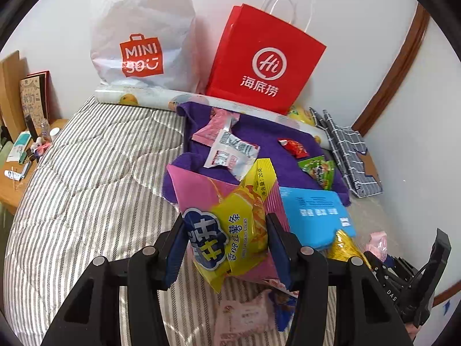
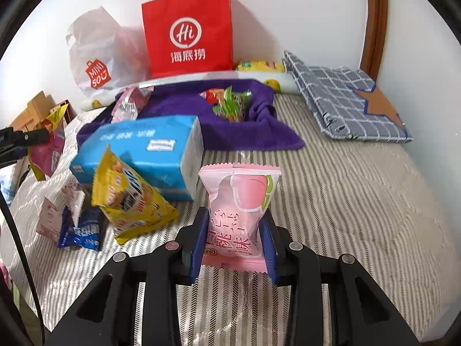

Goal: Organize snacks
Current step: 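Carry the pink packet and pink-yellow chip bag over the purple cloth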

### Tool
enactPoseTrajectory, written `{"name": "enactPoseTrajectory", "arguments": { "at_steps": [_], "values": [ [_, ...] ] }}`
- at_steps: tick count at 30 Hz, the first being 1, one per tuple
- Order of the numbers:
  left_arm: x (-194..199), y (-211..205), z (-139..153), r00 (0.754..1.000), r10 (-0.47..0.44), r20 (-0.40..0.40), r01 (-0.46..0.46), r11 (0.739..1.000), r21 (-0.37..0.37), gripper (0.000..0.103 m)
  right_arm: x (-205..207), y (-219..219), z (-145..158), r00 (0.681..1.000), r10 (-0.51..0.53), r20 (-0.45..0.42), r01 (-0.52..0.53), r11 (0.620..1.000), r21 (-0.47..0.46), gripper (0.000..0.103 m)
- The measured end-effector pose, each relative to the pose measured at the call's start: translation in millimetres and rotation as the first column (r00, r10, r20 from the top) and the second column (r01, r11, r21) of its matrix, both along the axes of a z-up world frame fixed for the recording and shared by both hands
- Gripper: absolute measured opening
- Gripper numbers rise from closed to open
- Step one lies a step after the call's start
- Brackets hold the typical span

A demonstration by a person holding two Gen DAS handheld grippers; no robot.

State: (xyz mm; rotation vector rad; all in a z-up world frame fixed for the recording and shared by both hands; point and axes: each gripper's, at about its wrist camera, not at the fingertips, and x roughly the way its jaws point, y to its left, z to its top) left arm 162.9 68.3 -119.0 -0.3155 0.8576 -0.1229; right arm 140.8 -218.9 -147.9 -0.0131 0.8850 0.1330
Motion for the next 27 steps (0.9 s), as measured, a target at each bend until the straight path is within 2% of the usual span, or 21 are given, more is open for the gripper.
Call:
{"name": "enactPoseTrajectory", "arguments": {
  "at_steps": [14, 27],
  "values": [
    [-10.2, -16.3, 28.6, 0.997, -0.056, 0.051, 0.058, 0.998, -0.033, 0.05, 0.8, 3.0, 48.4, 0.998, -0.019, 0.067, 0.019, 1.0, 0.001, 0.036],
    [19.6, -30.2, 51.4, 0.992, -0.094, 0.085, 0.096, 0.995, -0.021, 0.05, 41.9, 4.4, 80.2, 0.993, -0.025, 0.111, 0.023, 1.0, 0.021, 0.036]
  ]
}}
